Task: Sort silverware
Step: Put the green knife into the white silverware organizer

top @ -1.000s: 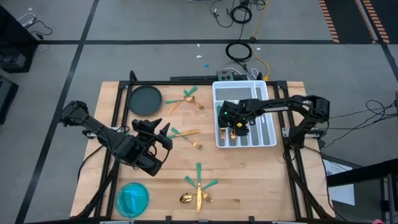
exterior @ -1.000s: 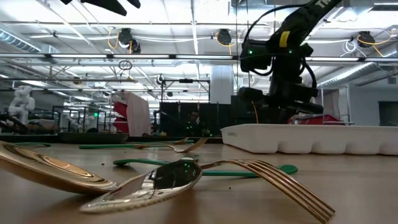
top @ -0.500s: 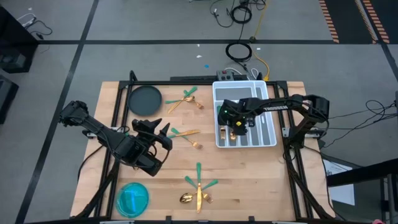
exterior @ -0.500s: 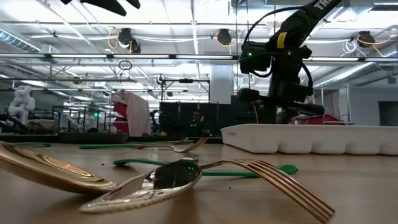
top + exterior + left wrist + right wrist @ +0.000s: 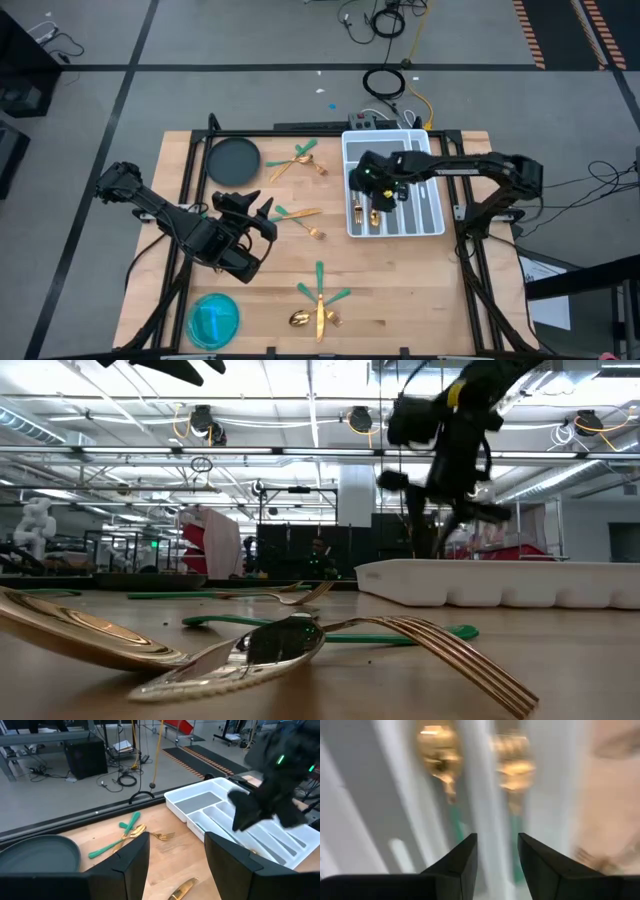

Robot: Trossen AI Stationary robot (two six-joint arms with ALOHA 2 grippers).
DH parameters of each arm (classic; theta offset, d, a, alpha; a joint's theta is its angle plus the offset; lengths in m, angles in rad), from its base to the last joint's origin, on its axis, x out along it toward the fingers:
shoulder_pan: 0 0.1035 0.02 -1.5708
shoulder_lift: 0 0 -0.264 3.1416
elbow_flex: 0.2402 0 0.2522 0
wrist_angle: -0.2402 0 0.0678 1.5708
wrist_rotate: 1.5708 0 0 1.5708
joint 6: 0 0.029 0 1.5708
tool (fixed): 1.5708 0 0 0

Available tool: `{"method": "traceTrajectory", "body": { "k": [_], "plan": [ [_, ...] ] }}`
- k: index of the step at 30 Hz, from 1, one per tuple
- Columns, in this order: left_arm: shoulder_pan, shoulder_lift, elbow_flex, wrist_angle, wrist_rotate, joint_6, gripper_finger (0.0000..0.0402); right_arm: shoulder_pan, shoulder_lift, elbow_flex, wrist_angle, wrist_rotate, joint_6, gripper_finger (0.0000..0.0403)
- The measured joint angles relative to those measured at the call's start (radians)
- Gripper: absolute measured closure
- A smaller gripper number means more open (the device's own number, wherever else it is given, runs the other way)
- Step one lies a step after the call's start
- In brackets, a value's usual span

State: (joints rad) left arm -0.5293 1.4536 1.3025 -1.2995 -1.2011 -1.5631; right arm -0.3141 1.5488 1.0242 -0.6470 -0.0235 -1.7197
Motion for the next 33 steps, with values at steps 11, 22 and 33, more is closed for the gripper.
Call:
{"method": "traceTrajectory", "body": {
  "k": [11,22,33],
  "plan": [
    [-0.070,-0.071,-0.001,0.083,-0.235,-0.132,0.0206,-0.032,-0.117,0.266,0.333,0.051,0.921,0.0274],
    [-0.106,-0.334,0.000,0.084,-0.133,0.111,0.0206,-0.122,-0.025,0.514,0.370,0.062,1.209,0.0274],
    [0.125,-0.528,0.001,0.368,0.418,0.689,0.0206,-0.159,0.062,0.633,-0.036,-0.114,1.180,0.0274]
  ]
}}
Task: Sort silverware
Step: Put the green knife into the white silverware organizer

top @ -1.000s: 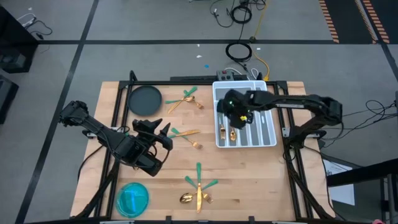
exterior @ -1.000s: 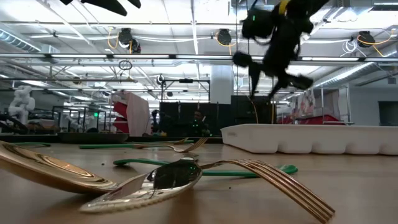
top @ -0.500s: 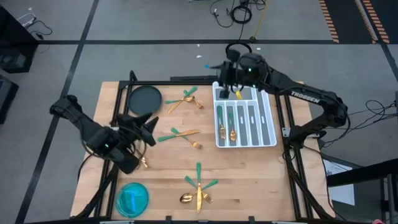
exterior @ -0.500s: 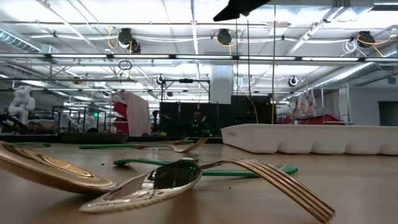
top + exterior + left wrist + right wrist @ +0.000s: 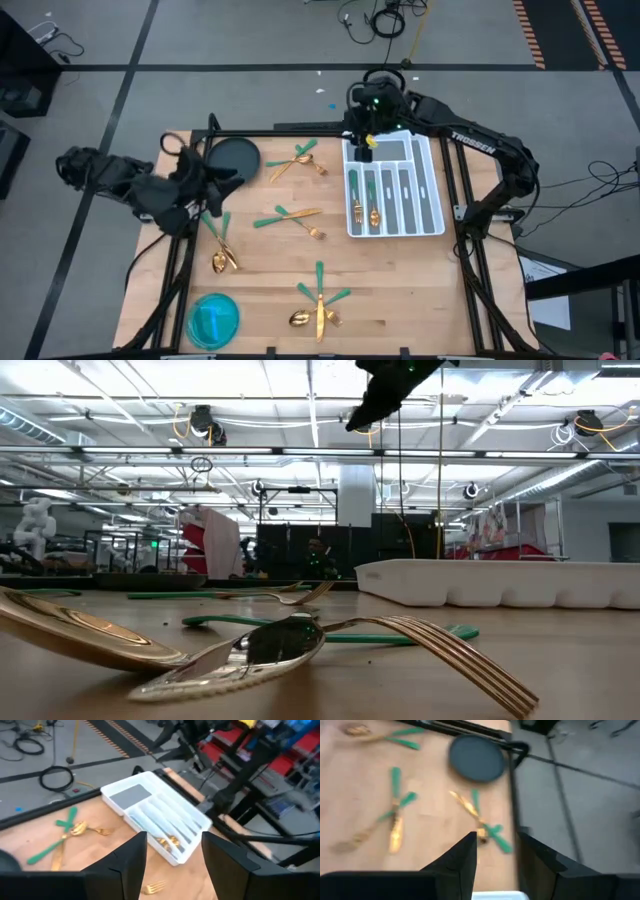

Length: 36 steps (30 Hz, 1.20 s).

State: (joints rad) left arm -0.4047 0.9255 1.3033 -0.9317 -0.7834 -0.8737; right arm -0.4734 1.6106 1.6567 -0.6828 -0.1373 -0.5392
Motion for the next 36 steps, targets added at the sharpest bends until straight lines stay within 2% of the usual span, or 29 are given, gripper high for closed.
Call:
{"method": "traceTrajectory", "body": {
  "k": [4,9,17,21,25,29,33,36],
  "plan": [
    [0.114,-0.001,0.000,0.006,0.088,0.045,0.0206,0.002,0.074,0.003,0.127,0.050,-0.022,0.0274],
    [0.130,-0.005,0.000,0.009,0.104,0.051,0.0206,0.004,0.272,0.077,0.160,-0.030,0.050,0.0274],
    [0.129,-0.026,0.000,0.002,0.129,0.051,0.0206,0.016,0.584,0.400,0.056,-0.056,0.051,0.0274],
    [0.129,-0.026,0.000,-0.006,0.129,0.051,0.0206,0.006,0.710,0.564,0.000,-0.123,0.091,0.0274],
    [0.129,-0.026,0.000,-0.039,0.130,0.045,0.0206,0.007,0.819,0.702,-0.025,-0.136,0.122,0.0275],
    [0.129,-0.025,0.000,-0.061,0.137,0.045,0.0206,0.012,0.840,0.673,-0.005,-0.187,0.196,0.0275],
    [0.129,-0.026,0.000,-0.062,0.133,0.050,0.0206,0.011,0.846,0.672,-0.089,-0.185,0.264,0.0275],
    [0.135,-0.016,0.000,-0.083,0.065,0.052,0.0206,0.016,0.833,0.672,-0.157,-0.202,0.280,0.0275]
  ]
}}
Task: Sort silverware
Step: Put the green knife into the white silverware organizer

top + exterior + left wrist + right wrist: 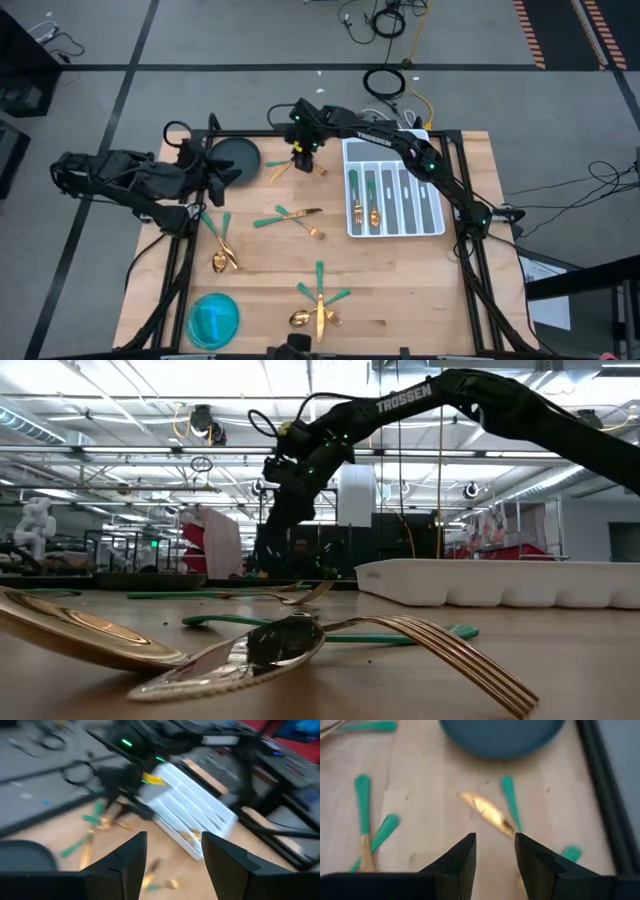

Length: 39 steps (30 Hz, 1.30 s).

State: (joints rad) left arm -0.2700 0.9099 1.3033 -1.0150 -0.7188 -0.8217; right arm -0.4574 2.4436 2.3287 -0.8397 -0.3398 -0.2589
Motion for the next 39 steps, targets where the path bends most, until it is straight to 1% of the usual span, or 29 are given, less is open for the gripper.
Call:
{"method": "traceTrajectory", "body": {
  "k": [2,4,5,6,7,9,12,14,16,19,21,23,26,29,35,39],
  "plan": [
    [0.032,0.025,0.000,-0.007,-0.062,0.045,0.0206,0.007,-0.025,0.000,-0.055,-0.061,-0.024,0.0275],
    [0.111,0.069,0.000,-0.047,-0.057,0.132,0.0206,0.015,-0.072,0.000,-0.135,-0.081,-0.057,0.0275],
    [0.167,0.097,-0.008,-0.052,-0.030,0.164,0.0206,0.018,-0.106,0.000,-0.188,-0.082,-0.080,0.0275],
    [0.226,0.122,-0.024,-0.038,0.018,0.200,0.0206,0.020,-0.142,0.000,-0.249,-0.084,-0.105,0.0275],
    [0.284,0.145,-0.052,-0.009,0.086,0.247,0.0206,0.023,-0.180,0.000,-0.306,-0.080,-0.128,0.0275],
    [0.386,0.190,-0.126,0.107,0.234,0.362,0.0206,0.028,-0.261,0.000,-0.413,-0.076,-0.163,0.0275],
    [0.511,0.229,-0.227,0.366,0.389,0.505,0.0206,0.042,-0.389,0.000,-0.521,-0.043,-0.169,0.0275],
    [0.603,0.263,-0.286,0.516,0.494,0.567,0.0206,0.057,-0.480,0.000,-0.555,0.014,-0.147,0.0275],
    [0.696,0.315,-0.322,0.595,0.614,0.591,0.0206,0.081,-0.567,0.000,-0.585,0.085,-0.120,0.0275],
    [0.831,0.416,-0.343,0.685,0.866,0.617,0.0206,0.123,-0.674,0.000,-0.607,0.175,-0.068,0.0275],
    [0.899,0.501,-0.340,0.731,1.004,0.619,0.0206,0.152,-0.729,0.000,-0.608,0.220,-0.030,0.0275],
    [0.945,0.582,-0.319,0.747,1.070,0.620,0.0206,0.184,-0.774,0.000,-0.609,0.264,0.009,0.0275],
    [0.983,0.679,-0.262,0.722,1.084,0.648,0.0206,0.223,-0.822,0.000,-0.624,0.310,0.053,0.0275],
    [0.994,0.753,-0.196,0.619,1.082,0.727,0.0206,0.256,-0.851,0.000,-0.644,0.320,0.098,0.0275],
    [0.975,0.864,-0.030,0.425,0.972,0.947,0.0206,0.301,-0.871,0.000,-0.685,0.319,0.165,0.0275],
    [0.968,0.943,0.072,0.320,0.926,1.103,0.0206,0.320,-0.870,0.000,-0.703,0.319,0.171,0.0275]
  ]
}}
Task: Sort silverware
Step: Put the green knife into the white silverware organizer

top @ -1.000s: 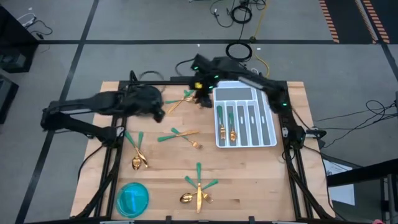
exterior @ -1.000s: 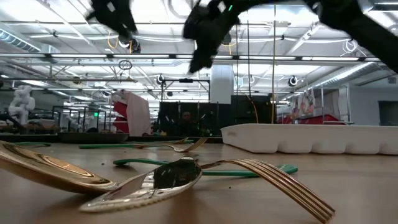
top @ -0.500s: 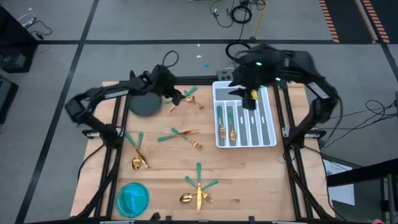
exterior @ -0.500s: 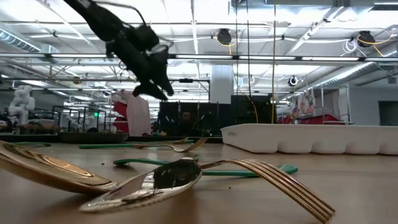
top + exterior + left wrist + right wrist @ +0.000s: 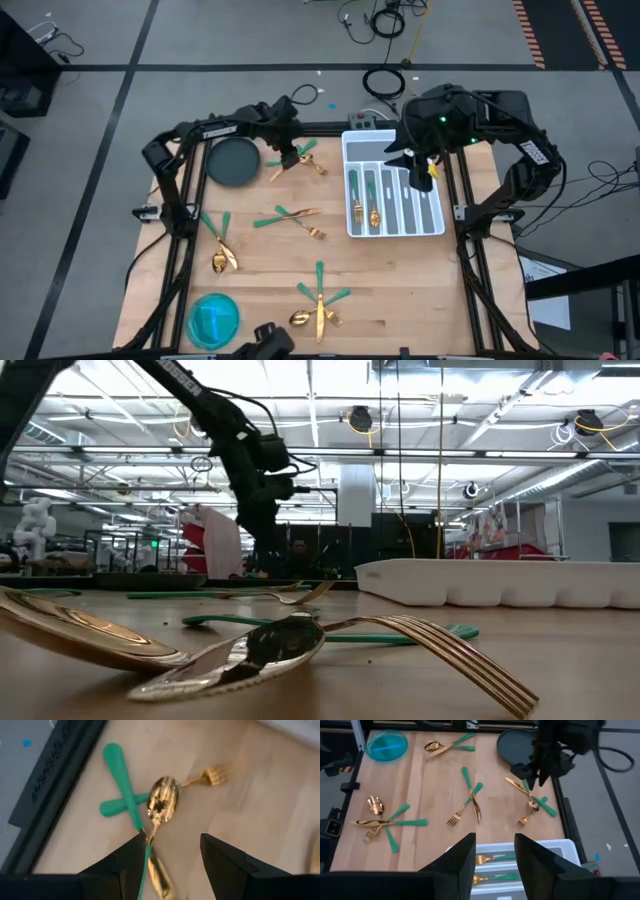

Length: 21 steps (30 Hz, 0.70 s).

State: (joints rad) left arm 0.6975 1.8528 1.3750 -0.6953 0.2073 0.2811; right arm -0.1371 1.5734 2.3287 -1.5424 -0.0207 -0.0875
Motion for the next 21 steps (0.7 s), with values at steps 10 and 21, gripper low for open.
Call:
{"method": "traceTrajectory", "body": {
  "k": [10,21],
  "plan": [
    [-0.017,0.098,0.048,-0.063,-0.102,0.208,0.0206,0.040,0.000,0.000,-0.028,-0.001,0.051,0.0275],
    [-0.017,0.164,0.048,0.010,-0.115,0.242,0.0206,0.093,-0.028,0.000,-0.029,-0.002,0.087,0.0275]
  ]
}}
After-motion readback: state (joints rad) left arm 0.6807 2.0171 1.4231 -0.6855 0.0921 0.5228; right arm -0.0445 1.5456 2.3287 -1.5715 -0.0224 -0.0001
